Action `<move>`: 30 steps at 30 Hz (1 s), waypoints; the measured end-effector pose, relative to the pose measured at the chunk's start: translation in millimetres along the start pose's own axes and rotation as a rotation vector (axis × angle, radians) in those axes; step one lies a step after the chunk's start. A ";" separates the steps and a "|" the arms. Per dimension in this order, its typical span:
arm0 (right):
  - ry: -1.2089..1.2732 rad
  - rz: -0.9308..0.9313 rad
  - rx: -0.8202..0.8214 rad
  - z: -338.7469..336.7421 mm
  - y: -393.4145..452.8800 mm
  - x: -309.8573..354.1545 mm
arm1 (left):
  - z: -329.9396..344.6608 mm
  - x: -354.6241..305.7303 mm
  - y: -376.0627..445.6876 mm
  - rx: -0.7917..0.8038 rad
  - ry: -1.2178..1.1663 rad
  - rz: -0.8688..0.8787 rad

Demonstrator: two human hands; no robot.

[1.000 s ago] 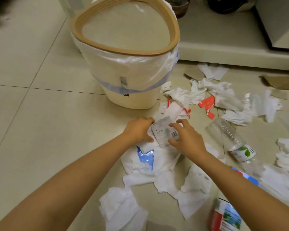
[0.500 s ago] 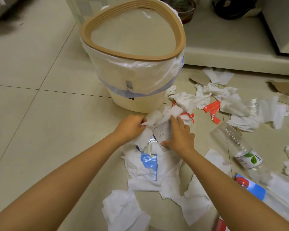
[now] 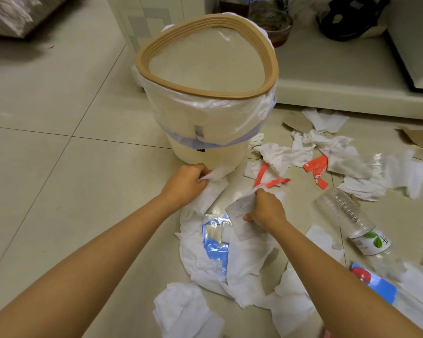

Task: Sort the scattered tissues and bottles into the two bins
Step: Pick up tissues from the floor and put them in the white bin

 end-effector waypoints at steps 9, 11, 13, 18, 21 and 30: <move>0.313 -0.257 -0.144 -57.5 -28.4 23.6 | -30.7 -17.6 -3.2 -0.119 0.031 0.049; 0.371 -0.332 -0.194 -78.0 -44.8 30.6 | -45.5 -27.8 -6.2 -0.206 0.025 0.083; 0.422 -0.384 -0.229 -96.8 -59.8 35.6 | -61.9 -40.4 -10.1 -0.294 0.027 0.151; 0.551 -0.445 -0.300 -140.1 -88.2 39.9 | -109.8 -79.6 -21.4 -0.426 0.116 0.413; 0.609 -0.502 -0.338 -167.2 -106.7 45.3 | -147.3 -103.2 -23.4 -0.546 0.107 0.488; 0.743 -0.536 -0.395 -230.6 -138.6 68.5 | -208.8 -110.0 47.3 -0.806 -0.050 0.239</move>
Point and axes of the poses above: each hand's wrist, its own y-axis towards the middle knuckle, its own z-axis out of the palm, x = y × z, the point moved 3 cm from there along y, towards the middle knuckle, and after that the axes turned 15 degrees about z, right-handed, at the moved point
